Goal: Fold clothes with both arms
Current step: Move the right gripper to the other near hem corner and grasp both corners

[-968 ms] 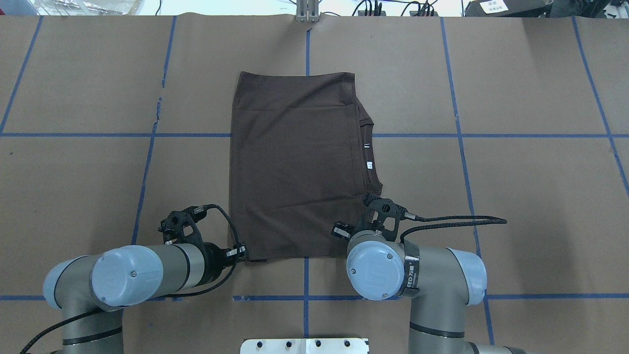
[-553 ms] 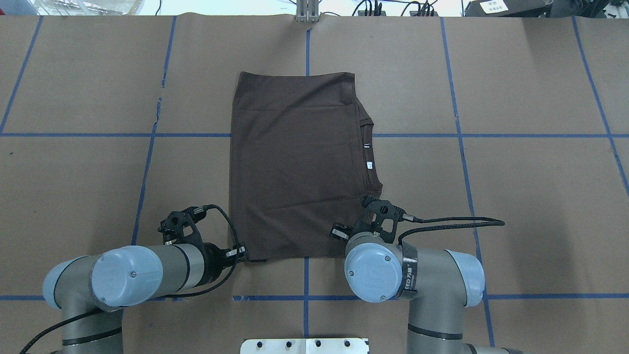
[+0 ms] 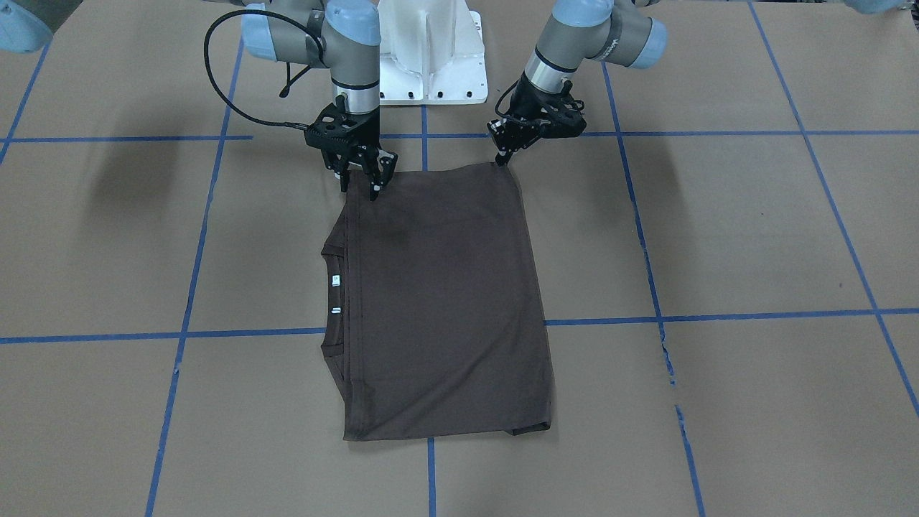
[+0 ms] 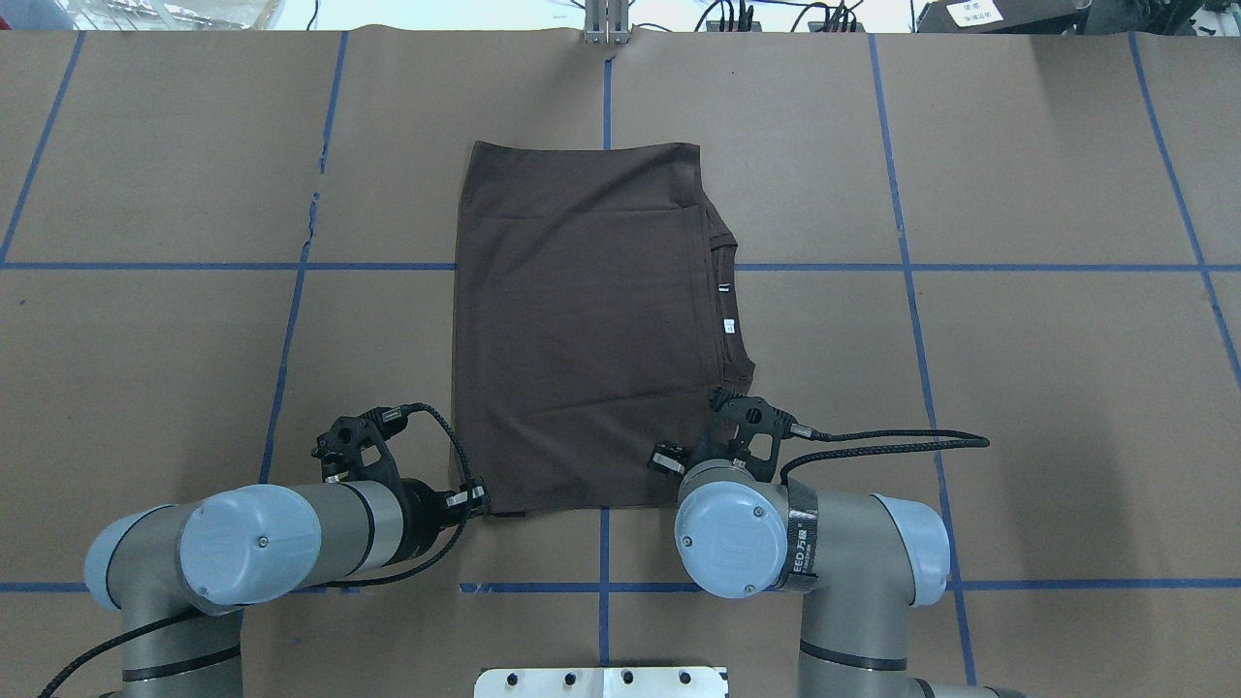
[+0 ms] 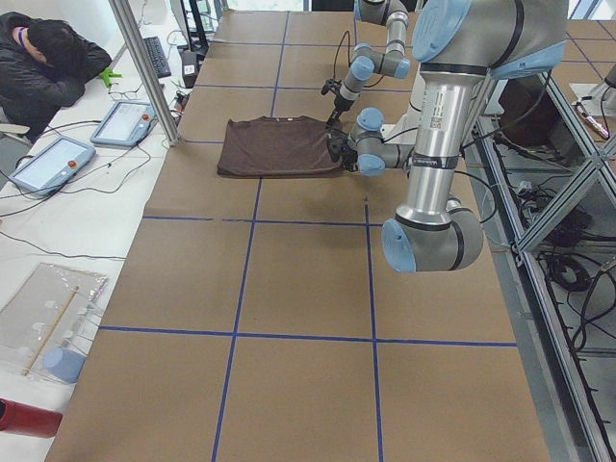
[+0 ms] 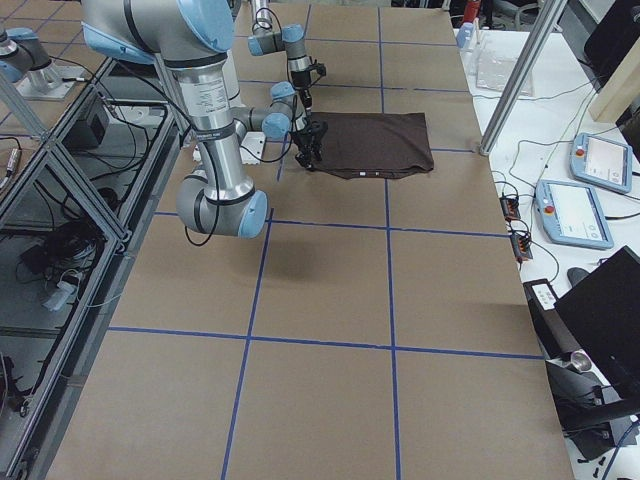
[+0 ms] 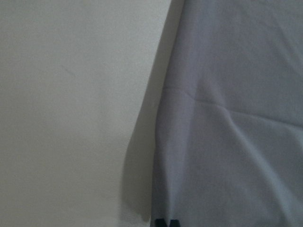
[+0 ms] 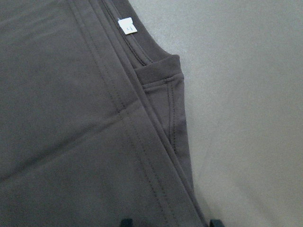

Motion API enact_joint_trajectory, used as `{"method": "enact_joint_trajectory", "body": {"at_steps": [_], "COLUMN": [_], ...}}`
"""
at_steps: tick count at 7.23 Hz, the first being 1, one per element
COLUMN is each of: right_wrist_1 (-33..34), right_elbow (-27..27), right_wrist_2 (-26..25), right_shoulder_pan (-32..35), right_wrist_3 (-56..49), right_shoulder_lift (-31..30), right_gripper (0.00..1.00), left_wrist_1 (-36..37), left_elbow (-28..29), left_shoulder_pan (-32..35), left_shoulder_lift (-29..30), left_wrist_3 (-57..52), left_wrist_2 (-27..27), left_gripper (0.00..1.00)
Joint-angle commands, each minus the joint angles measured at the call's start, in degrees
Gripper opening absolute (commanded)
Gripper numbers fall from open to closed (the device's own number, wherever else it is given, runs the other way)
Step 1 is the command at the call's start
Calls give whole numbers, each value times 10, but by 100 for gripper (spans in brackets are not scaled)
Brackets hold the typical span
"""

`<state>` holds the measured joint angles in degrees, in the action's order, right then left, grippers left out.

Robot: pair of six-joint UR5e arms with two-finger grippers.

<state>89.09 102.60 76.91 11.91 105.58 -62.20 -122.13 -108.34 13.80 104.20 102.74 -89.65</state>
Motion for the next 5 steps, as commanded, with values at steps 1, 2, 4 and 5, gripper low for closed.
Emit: {"method": "enact_joint_trajectory", "body": {"at_steps": [1, 2, 4, 5], "right_wrist_1": [-3, -4, -2, -2], "right_elbow": [-8, -10, -10, -10], "right_wrist_2": [0, 0, -4, -5], "right_shoulder_pan": [-1, 0, 0, 0], "right_wrist_3": [22, 26, 26, 27], "right_shoulder_lift": [2, 8, 11, 11], "right_gripper": [21, 0, 0, 0], "left_wrist_1": [0, 0, 0, 0], "left_elbow": [0, -3, -5, -5], "left_shoulder_pan": [0, 0, 0, 0], "left_shoulder_lift": [1, 0, 1, 1], "left_wrist_3": [-1, -1, -1, -1], "left_wrist_2": [0, -1, -1, -1], "left_gripper": [0, 0, 0, 0]}}
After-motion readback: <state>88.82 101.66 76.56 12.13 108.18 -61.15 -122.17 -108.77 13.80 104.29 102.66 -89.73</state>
